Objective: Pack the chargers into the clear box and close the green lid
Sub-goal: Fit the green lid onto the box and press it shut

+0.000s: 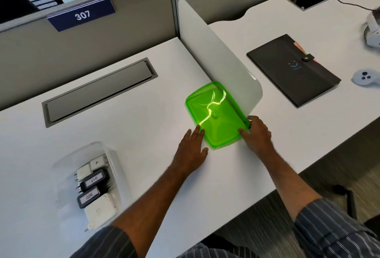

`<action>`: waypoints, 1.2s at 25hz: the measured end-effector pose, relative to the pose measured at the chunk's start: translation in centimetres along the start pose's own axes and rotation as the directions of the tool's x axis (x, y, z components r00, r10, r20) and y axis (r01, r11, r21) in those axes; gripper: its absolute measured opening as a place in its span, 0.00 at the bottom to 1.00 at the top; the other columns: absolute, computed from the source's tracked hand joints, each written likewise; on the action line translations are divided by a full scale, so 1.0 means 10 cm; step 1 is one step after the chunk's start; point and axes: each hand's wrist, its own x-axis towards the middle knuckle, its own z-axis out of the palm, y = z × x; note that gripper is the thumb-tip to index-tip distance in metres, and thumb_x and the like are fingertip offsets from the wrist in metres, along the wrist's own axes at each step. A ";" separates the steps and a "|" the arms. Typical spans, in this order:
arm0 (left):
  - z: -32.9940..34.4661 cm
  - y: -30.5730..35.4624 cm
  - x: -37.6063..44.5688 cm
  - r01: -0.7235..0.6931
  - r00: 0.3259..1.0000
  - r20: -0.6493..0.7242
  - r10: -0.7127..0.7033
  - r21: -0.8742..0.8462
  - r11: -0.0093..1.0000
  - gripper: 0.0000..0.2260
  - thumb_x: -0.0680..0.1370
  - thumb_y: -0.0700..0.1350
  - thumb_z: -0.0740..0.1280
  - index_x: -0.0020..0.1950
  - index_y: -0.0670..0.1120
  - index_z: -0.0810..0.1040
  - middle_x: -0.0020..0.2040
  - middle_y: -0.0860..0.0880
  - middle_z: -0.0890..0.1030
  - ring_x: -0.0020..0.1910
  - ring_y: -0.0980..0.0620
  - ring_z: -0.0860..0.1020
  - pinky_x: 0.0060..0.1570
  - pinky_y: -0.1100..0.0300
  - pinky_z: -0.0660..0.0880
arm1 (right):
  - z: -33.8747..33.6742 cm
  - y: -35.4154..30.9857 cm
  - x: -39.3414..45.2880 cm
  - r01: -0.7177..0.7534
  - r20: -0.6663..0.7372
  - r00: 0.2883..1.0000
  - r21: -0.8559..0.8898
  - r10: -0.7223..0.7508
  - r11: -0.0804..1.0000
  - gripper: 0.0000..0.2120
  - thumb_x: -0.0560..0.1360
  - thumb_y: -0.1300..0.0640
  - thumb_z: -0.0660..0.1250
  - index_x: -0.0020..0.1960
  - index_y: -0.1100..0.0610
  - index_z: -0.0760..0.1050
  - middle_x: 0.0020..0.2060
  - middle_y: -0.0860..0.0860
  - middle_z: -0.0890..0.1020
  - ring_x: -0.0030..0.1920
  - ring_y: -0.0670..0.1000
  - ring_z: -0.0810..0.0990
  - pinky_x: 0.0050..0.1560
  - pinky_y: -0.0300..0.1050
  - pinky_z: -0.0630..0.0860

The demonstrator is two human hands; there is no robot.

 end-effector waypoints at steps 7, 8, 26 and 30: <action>-0.22 0.11 -0.07 0.047 0.992 -0.091 -0.083 -0.335 0.941 0.29 0.83 0.50 0.65 0.81 0.44 0.60 0.82 0.44 0.62 0.81 0.45 0.59 0.79 0.57 0.53 | 0.00 -0.25 -0.26 0.208 -0.153 0.972 0.201 -0.179 0.957 0.11 0.76 0.59 0.72 0.57 0.61 0.78 0.49 0.57 0.78 0.47 0.57 0.78 0.50 0.45 0.72; -0.28 0.15 -0.09 0.050 0.989 -0.109 -0.102 -0.402 0.914 0.29 0.83 0.51 0.65 0.81 0.44 0.61 0.81 0.44 0.63 0.81 0.46 0.61 0.78 0.58 0.54 | -0.01 -0.32 -0.33 0.253 -0.172 0.961 0.216 -0.218 0.943 0.10 0.76 0.60 0.72 0.56 0.60 0.78 0.48 0.55 0.79 0.45 0.55 0.78 0.50 0.47 0.74; -0.77 0.08 -0.66 0.109 0.883 0.041 -0.468 -0.987 0.120 0.15 0.81 0.46 0.66 0.67 0.48 0.71 0.58 0.47 0.83 0.52 0.46 0.85 0.38 0.59 0.82 | 0.32 -1.10 -1.41 0.655 -0.011 0.747 -0.159 -0.665 0.738 0.16 0.76 0.43 0.68 0.60 0.49 0.74 0.52 0.45 0.79 0.51 0.50 0.80 0.41 0.47 0.79; -0.78 -0.09 -0.87 0.125 0.861 0.052 -0.507 -0.986 0.112 0.17 0.79 0.37 0.64 0.68 0.45 0.72 0.59 0.44 0.83 0.54 0.42 0.85 0.48 0.47 0.84 | 0.39 -1.15 -1.47 0.684 0.101 0.728 -0.048 -0.678 0.728 0.25 0.73 0.33 0.66 0.62 0.48 0.75 0.56 0.44 0.78 0.55 0.48 0.77 0.49 0.45 0.78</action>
